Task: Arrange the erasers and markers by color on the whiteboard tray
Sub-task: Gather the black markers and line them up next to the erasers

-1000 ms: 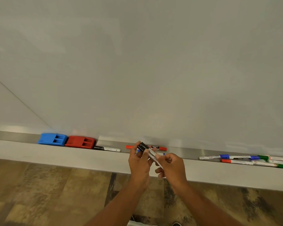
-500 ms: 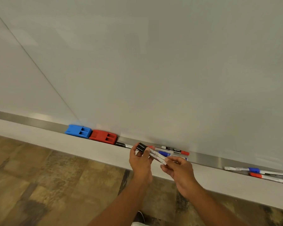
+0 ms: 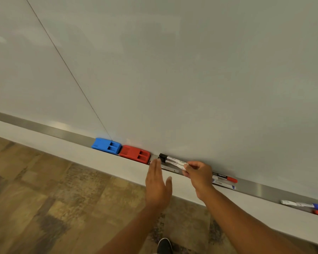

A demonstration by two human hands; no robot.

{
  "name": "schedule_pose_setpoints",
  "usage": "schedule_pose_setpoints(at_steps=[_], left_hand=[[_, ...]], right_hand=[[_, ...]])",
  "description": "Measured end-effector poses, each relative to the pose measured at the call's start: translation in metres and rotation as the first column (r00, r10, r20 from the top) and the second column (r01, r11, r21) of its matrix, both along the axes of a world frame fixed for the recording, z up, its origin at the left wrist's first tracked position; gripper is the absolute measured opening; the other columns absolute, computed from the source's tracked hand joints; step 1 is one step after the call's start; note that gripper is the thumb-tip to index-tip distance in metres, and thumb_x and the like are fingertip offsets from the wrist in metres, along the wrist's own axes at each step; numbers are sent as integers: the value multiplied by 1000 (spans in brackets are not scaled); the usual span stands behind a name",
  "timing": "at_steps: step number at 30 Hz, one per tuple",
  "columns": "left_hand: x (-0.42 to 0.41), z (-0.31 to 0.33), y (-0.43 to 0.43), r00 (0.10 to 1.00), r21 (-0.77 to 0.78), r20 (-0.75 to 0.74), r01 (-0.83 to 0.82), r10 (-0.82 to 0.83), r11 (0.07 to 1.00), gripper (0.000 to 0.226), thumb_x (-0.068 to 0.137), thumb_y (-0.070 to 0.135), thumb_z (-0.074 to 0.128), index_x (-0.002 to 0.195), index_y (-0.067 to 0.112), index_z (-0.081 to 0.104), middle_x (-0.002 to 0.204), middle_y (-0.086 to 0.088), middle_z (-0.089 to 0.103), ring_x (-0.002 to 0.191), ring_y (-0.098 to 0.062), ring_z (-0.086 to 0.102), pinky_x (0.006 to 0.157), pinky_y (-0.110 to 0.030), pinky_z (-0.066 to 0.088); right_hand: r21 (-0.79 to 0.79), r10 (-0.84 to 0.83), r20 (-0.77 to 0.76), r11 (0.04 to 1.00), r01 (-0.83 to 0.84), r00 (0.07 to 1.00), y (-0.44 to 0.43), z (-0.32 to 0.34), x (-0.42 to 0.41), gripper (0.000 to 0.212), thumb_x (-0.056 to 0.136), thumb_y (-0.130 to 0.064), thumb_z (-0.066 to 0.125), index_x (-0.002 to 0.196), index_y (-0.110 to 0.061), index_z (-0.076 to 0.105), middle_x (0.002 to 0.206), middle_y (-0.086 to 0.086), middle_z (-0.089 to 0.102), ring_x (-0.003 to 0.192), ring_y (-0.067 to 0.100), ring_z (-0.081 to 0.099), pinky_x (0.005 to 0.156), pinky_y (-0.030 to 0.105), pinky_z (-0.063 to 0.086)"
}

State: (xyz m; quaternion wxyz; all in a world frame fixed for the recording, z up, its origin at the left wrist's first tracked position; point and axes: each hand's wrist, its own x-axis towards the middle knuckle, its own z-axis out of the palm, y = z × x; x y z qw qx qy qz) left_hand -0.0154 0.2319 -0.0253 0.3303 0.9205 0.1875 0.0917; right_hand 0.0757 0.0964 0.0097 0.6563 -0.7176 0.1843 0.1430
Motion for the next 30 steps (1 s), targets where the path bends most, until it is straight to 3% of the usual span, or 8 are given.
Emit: schedule_pose_setpoints(at_steps=[3,9,13,19,25,30], left_hand=[[10,-11,12,964,230,-150,248,-218,941,82,106,39,45,168,22,-6,173,7,-20,160,-13,-22,131,-38,-9],[33,-18,23,865,426,-358,486,-351,763,86,106,47,44,167,13,-8,177,-10,-12,158,-26,-26,122,-48,-25],[32,-28,26,838,431,-417,523,-352,736,90,106,58,37,166,13,-13,175,-9,-20,159,-29,-27,127,-52,-19],[30,-29,31,830,443,-423,540,-364,716,88,107,62,31,166,16,-15,173,-9,-25,159,-31,-27,128,-53,-17],[26,-34,37,831,474,-422,543,-363,693,87,107,62,31,166,15,-14,174,-12,-23,159,-33,-26,127,-56,-19],[24,-38,43,832,487,-435,539,-344,687,87,107,63,28,167,13,-9,174,-13,-21,157,-31,-30,122,-56,-27]], right_hand=[[-38,19,-23,999,-20,1000,10,-7,9,9,90,-9,77,97,-15,75,84,2,79,70,16,78,66,25,60],[-81,25,-72,996,-30,997,25,-15,19,14,90,-7,77,88,-20,72,89,3,77,76,20,78,76,34,65],[-204,33,-63,978,-45,997,39,-20,20,10,92,-10,75,90,-20,74,89,3,77,79,21,76,79,39,65],[-516,153,68,851,-96,986,56,-18,14,13,97,-14,65,89,-10,75,80,4,69,70,15,62,71,34,56],[-574,215,41,805,-153,976,66,-16,6,24,97,-13,60,74,-10,64,69,4,60,60,14,52,51,24,32],[-599,216,32,786,-155,976,72,-14,4,22,98,-12,58,76,-12,59,71,2,55,66,17,52,50,23,30]])
